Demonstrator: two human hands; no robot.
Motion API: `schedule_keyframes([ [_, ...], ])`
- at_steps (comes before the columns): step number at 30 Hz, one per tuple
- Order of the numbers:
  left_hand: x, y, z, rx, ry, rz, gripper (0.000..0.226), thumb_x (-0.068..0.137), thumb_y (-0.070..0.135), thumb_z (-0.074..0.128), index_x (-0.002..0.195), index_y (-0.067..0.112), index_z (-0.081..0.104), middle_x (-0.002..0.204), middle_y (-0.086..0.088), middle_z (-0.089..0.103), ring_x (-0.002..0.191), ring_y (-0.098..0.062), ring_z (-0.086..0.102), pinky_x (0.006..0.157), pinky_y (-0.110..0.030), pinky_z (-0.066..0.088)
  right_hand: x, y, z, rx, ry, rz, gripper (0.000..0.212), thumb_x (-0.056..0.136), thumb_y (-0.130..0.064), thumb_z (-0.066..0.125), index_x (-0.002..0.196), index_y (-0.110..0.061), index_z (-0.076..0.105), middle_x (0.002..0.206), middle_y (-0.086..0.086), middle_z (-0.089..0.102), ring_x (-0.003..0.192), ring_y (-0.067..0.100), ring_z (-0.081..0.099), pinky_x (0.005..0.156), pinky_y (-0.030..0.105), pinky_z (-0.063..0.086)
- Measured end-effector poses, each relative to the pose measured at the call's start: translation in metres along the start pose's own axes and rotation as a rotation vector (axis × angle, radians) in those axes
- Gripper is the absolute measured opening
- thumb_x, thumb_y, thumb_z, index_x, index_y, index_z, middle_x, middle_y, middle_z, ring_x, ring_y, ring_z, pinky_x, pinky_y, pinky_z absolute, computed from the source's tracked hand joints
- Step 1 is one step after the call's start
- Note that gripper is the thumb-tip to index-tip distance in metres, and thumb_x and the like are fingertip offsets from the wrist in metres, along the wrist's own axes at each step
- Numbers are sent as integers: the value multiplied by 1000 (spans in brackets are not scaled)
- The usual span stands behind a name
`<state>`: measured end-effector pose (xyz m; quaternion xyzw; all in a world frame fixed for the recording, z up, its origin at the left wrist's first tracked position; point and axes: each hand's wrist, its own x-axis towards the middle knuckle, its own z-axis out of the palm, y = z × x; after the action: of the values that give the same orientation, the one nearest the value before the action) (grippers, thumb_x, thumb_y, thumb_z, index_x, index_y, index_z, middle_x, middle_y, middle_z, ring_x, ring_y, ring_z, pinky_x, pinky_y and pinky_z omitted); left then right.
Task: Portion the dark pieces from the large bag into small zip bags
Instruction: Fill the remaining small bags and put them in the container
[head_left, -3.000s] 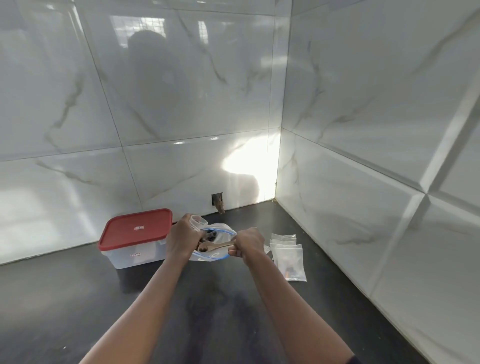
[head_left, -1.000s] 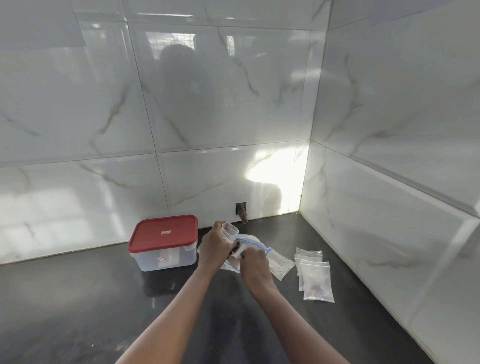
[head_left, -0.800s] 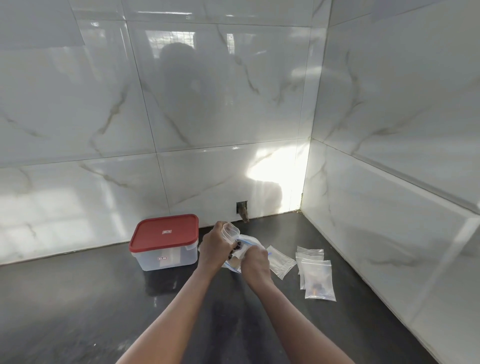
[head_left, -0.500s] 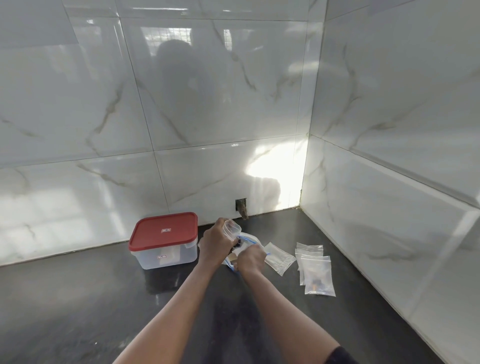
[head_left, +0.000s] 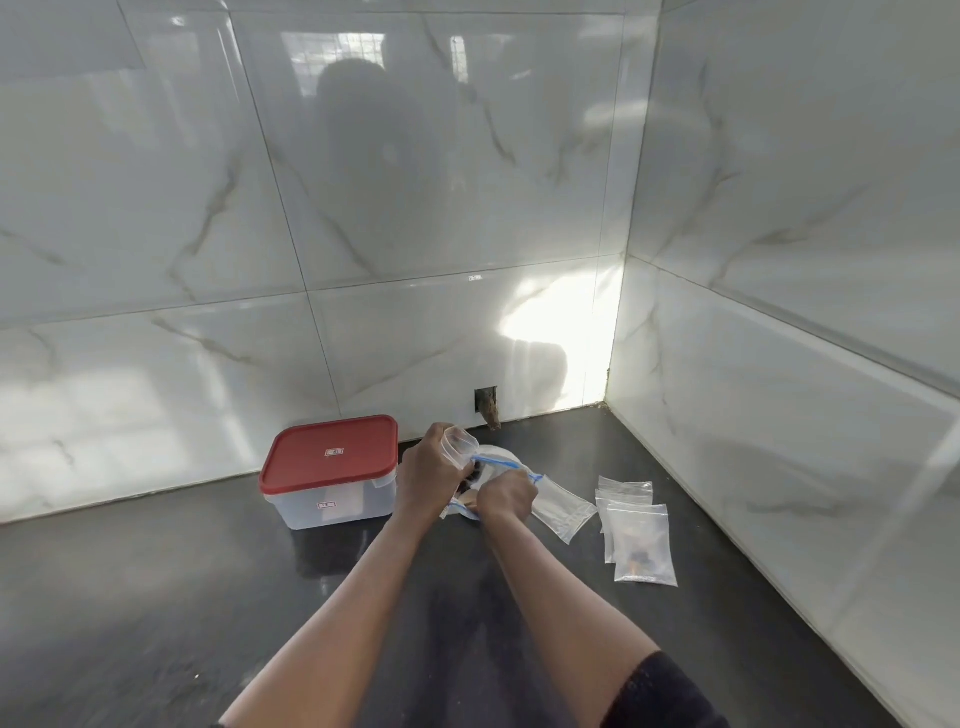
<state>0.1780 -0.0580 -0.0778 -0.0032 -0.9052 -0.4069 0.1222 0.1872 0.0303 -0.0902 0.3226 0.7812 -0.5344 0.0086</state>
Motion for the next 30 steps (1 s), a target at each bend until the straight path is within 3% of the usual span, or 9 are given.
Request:
schedule_keyframes([
  [5, 2, 2, -3, 0, 3, 8, 42, 74, 19, 76, 112, 13, 59, 104, -5, 70, 99, -25, 63, 71, -23, 38, 1, -3, 5, 82, -22, 14, 27, 97, -3, 39, 116, 5, 57, 126, 19, 58, 117, 32, 56, 95, 34, 45],
  [9, 3, 0, -1, 8, -9, 22, 43, 72, 21, 78, 110, 14, 60, 101, -4, 71, 97, -25, 64, 76, -26, 43, 1, -3, 8, 198, -65, 42, 29, 99, -6, 36, 77, -9, 54, 115, 16, 63, 112, 29, 58, 88, 33, 45],
  [13, 1, -2, 0, 17, -8, 28, 42, 73, 21, 77, 111, 13, 59, 101, -5, 71, 97, -26, 64, 77, -27, 44, 7, -1, 17, 263, -129, 74, 27, 100, -9, 37, 109, 3, 59, 106, 15, 62, 109, 28, 60, 89, 34, 48],
  [16, 0, -1, -1, 22, 1, 32, 42, 75, 20, 76, 112, 13, 59, 102, -5, 71, 96, -25, 64, 72, -22, 40, 15, 1, 27, 255, -164, 90, 27, 100, -11, 35, 110, -2, 59, 93, 4, 59, 93, 20, 57, 88, 30, 50],
  [19, 2, 1, -4, 16, 20, 22, 41, 76, 18, 75, 113, 13, 60, 102, -5, 71, 97, -25, 63, 70, -22, 38, 13, -2, 23, 362, -215, 157, 18, 99, -14, 41, 90, -14, 56, 79, -5, 47, 73, 10, 48, 56, 13, 44],
  [21, 5, 0, -6, 27, 30, 18, 42, 75, 18, 76, 113, 13, 60, 103, -6, 70, 98, -27, 63, 74, -26, 44, 16, -3, 24, 363, -208, 156, 34, 99, -14, 41, 67, -21, 39, 80, -3, 44, 66, 9, 45, 47, 12, 36],
  [25, 8, 0, -9, 39, 48, 24, 44, 74, 15, 77, 114, 11, 59, 105, -7, 70, 98, -28, 64, 77, -27, 45, 28, -3, 41, 248, -207, 159, 30, 97, -13, 39, 68, -18, 46, 85, 4, 54, 95, 24, 60, 73, 33, 56],
  [28, 7, 1, -9, 43, 61, 25, 41, 76, 15, 75, 114, 10, 60, 104, -9, 70, 97, -29, 63, 74, -24, 41, 17, -5, 30, 176, -222, 55, 30, 96, -15, 45, 66, -18, 45, 72, 0, 47, 103, 24, 60, 77, 26, 50],
  [30, 7, 0, -8, 48, 70, 25, 38, 78, 15, 74, 112, 11, 60, 101, -10, 70, 96, -30, 64, 72, -24, 41, 18, -3, 27, 159, -242, -2, 19, 98, -14, 43, 100, -7, 61, 88, 5, 53, 94, 20, 60, 71, 16, 49],
])
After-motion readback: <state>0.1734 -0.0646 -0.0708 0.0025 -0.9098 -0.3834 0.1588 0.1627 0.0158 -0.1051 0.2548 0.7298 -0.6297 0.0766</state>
